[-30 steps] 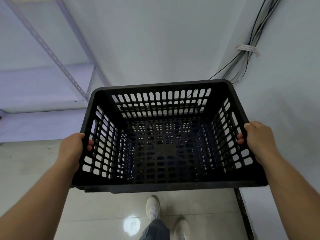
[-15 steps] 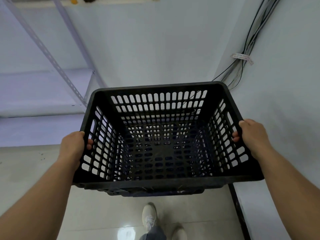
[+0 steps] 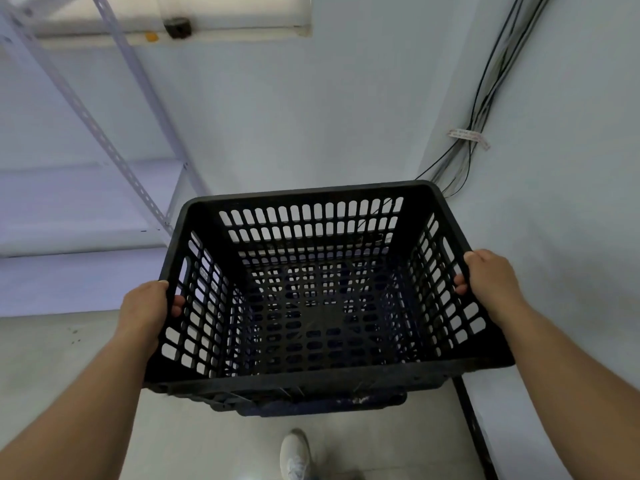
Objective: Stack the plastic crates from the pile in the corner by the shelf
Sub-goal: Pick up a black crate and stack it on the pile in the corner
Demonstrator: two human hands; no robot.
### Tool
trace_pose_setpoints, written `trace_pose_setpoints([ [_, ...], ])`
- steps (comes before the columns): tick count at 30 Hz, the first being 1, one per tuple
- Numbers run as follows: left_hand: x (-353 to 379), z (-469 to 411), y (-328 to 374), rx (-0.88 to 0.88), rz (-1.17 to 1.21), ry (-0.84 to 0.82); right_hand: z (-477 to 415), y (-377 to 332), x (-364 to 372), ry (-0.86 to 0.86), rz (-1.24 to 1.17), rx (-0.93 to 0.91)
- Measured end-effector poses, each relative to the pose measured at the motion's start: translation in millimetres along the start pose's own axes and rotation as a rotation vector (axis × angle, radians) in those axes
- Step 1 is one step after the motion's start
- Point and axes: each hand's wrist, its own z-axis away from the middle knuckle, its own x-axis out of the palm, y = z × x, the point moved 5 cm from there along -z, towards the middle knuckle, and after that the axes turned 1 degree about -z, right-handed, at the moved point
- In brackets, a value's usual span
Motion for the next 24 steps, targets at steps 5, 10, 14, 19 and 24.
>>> trace_pose_setpoints([
  [5,0.5,5.8,2.9,0.003,-0.023,-0.021,-0.9,-1.3,-0.8,0.003,0.136,-0.018],
  [10,-8.0,7.4,13.6,0.072,-0.241,-0.024,1.2,-10.5,-3.6,0.066,0.384,-0.03],
  [14,-12.2,18.7,28.5,0.152,-0.318,0.018,14.3,-31.0,-7.9,0.146,0.514,-0.138],
  [19,-1.8,55.0,58.2,0.371,-0.182,0.042,31.3,-55.4,-2.5,0.151,0.502,-0.275],
  [24,14.5,94.0,66.9,0.474,-0.014,-0.08,52.1,-76.1,8.1,0.097,0.379,-0.361],
])
